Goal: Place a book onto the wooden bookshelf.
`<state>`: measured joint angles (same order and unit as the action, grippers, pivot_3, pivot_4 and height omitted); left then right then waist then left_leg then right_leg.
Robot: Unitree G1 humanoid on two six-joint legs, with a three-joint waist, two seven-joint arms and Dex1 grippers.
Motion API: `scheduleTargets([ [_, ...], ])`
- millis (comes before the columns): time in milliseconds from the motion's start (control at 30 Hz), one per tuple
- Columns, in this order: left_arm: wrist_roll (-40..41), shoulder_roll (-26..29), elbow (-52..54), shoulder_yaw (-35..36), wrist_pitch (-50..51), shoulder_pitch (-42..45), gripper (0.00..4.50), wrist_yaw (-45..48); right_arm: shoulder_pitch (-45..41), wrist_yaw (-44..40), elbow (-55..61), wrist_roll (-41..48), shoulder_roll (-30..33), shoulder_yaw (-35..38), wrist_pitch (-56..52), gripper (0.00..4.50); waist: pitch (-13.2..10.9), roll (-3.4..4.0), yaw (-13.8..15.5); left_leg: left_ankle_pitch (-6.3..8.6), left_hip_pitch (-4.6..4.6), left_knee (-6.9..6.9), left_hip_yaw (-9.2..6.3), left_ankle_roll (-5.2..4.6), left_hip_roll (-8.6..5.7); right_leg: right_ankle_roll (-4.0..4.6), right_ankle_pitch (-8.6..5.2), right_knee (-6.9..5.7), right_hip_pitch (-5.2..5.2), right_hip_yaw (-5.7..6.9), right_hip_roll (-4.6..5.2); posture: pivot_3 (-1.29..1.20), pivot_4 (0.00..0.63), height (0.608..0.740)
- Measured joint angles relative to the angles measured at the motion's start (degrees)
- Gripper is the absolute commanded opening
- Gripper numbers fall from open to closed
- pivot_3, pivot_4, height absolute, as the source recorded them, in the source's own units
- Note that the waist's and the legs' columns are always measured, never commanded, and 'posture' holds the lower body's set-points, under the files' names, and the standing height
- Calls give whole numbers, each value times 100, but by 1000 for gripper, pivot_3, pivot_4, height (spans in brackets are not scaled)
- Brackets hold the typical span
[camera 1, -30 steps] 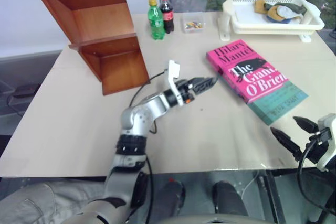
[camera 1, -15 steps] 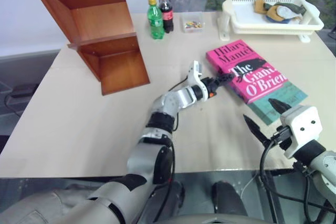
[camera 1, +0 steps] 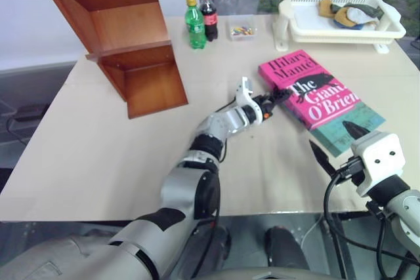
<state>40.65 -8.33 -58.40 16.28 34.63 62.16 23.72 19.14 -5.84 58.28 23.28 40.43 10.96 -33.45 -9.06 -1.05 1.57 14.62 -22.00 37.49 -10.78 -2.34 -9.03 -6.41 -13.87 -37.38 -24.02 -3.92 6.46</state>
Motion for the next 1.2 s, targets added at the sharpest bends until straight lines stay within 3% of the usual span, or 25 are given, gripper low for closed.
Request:
scheduleTargets([
  [233, -17, -18, -423, 109, -217, 208, 957, 134, 117, 121, 0, -7, 54, -2, 43, 4072, 0, 0, -33, 0, 0, 1, -1, 0, 0, 0, 0, -1, 0, 0, 0, 0, 150, 740],
  [833, -1, -42, -621, 399, -21, 464, 957, 180, 290, 326, 0, 23, 200, 3, 240, 4072, 0, 0, -72, 0, 0, 5, -1, 0, -1, 0, 0, -7, -1, -1, -1, 0, 150, 740],
  [1000, 189, -30, 330, 398, 692, 310, 957, 163, 155, 295, -2, 44, 203, 1, 206, 4072, 0, 1, -84, 0, 1, 6, 0, 0, 0, 0, 0, -11, -1, -3, -1, 0, 150, 740],
  [1200, 642, 68, 2181, 399, 1759, -699, 957, -163, -30, 131, -5, 74, 192, 3, -24, 4072, 1, 2, -77, -1, 2, 13, 1, 1, 2, 1, 0, -24, -4, -8, -4, 0, 150, 740],
])
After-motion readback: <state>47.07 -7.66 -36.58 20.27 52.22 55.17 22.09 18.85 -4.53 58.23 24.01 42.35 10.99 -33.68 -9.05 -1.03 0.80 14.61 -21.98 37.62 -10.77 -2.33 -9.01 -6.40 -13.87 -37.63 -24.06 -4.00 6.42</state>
